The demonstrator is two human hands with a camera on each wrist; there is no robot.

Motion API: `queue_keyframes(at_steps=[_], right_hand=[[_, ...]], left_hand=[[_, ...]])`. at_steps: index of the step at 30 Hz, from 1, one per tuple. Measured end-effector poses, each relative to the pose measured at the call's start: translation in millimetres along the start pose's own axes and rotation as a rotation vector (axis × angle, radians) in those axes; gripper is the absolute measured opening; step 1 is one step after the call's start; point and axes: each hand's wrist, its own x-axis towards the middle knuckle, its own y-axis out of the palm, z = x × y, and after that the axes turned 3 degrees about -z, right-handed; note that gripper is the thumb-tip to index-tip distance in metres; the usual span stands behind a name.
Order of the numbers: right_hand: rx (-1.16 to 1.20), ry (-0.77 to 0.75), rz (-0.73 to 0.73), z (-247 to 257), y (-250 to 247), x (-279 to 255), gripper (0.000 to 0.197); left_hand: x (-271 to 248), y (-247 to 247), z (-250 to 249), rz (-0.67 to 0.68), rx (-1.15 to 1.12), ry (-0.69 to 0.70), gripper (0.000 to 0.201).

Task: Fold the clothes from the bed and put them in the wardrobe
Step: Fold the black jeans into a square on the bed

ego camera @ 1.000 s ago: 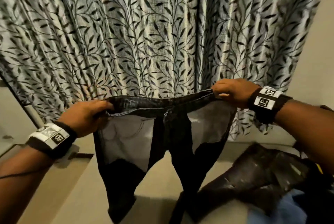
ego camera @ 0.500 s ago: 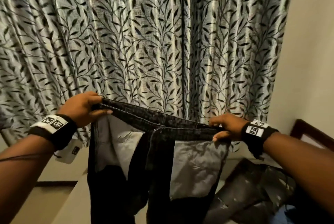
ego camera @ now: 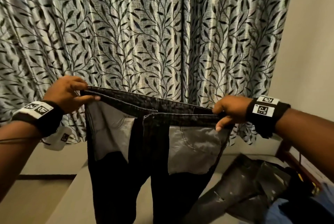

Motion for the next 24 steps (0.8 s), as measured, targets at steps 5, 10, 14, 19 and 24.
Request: queue_keyframes(at_steps=[5, 10, 14, 19, 24], right_hand=[[0.151, -0.006, -0.257, -23, -19, -22, 0.064], [0.467, 0.079, -0.659, -28, -56, -20, 0.075], [0.635, 0.029, -0.793, -42, -70, -53, 0.071], [0.496, 0.28, -0.838, -34, -76, -23, 0.05], [0.632, 0.267, -0.81, -28, -83, -43, 0.039]], left_hand=[[-2, -19, -1, -0.087, -0.213, 0.053, 0.05], [8, -28, -17, -0.049, -0.559, -0.114, 0.031], [1, -55, -31, -0.035, -0.623, 0.012, 0.03], [27, -10, -30, -0.114, -0.723, -0.227, 0.055], [26, -11, -36, -0.135, -0.776, -0.243, 0.042]])
